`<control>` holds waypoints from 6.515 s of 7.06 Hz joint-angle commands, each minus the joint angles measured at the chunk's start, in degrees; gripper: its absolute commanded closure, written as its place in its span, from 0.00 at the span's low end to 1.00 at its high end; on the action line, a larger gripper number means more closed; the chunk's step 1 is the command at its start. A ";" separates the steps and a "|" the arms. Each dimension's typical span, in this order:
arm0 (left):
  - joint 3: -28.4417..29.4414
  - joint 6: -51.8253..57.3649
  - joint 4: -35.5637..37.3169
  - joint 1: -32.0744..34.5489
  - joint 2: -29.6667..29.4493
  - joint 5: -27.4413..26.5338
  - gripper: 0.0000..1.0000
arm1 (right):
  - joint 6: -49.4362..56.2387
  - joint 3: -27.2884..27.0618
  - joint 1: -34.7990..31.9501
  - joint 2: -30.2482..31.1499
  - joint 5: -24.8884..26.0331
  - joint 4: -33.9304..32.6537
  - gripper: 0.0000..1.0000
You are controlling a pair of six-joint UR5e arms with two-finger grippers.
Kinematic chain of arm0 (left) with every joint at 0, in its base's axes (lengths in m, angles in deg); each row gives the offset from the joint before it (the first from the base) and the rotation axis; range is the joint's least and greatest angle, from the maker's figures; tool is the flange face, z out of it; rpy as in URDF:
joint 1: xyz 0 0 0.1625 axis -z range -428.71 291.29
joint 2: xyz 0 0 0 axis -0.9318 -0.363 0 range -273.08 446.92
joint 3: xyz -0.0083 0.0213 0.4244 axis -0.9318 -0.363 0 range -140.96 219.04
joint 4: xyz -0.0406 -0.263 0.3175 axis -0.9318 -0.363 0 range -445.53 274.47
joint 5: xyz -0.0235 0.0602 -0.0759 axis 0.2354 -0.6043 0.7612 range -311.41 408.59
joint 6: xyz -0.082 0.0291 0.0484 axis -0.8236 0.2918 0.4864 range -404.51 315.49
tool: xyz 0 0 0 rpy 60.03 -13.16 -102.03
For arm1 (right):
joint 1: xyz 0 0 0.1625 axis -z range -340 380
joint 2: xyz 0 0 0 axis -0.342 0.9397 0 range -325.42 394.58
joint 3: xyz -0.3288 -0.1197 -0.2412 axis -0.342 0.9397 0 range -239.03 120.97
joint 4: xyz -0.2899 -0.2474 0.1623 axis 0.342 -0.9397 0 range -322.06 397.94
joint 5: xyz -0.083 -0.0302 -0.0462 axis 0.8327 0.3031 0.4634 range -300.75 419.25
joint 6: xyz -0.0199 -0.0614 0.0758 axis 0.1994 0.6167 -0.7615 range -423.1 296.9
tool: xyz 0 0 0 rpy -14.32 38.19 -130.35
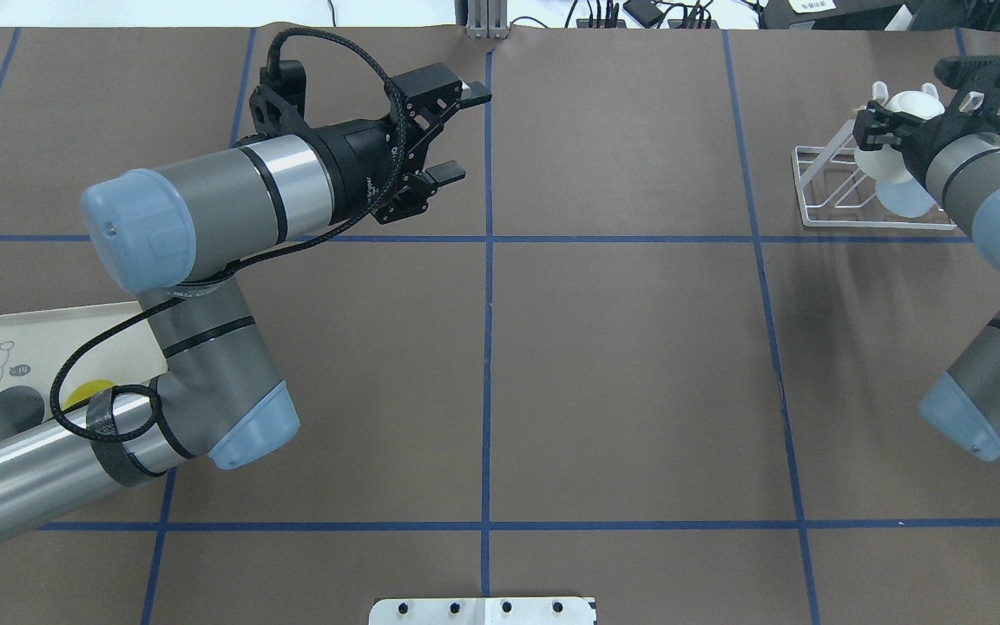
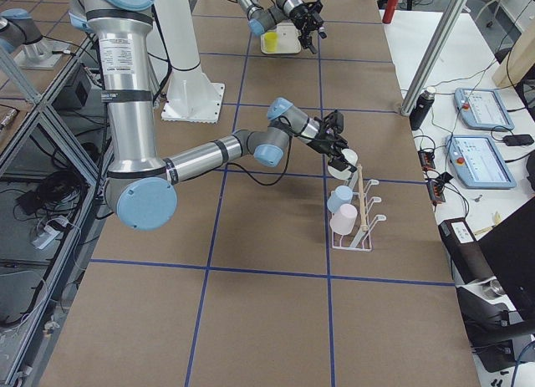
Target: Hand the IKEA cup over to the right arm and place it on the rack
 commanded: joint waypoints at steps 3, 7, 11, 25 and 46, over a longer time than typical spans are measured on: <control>0.18 -0.54 0.00 -0.13 -0.01 0.00 0.00 | 0.13 0.65 -0.03 0.14 0.16 -0.06 1.00; 0.27 -0.63 0.00 -0.13 -0.01 -0.09 0.00 | 0.13 1.09 -0.03 0.14 0.25 -0.14 1.00; 0.27 -0.72 0.00 -0.22 -0.01 -0.17 0.00 | 0.04 2.93 0.14 -0.13 0.16 -0.06 1.00; -27.74 36.68 28.56 12.51 27.72 23.72 0.00 | -8.97 -19.74 -6.09 -10.55 -39.07 -22.20 0.00; -28.76 99.73 46.85 40.04 51.48 43.78 0.00 | -18.14 -18.17 0.66 -20.76 -43.43 -21.33 0.00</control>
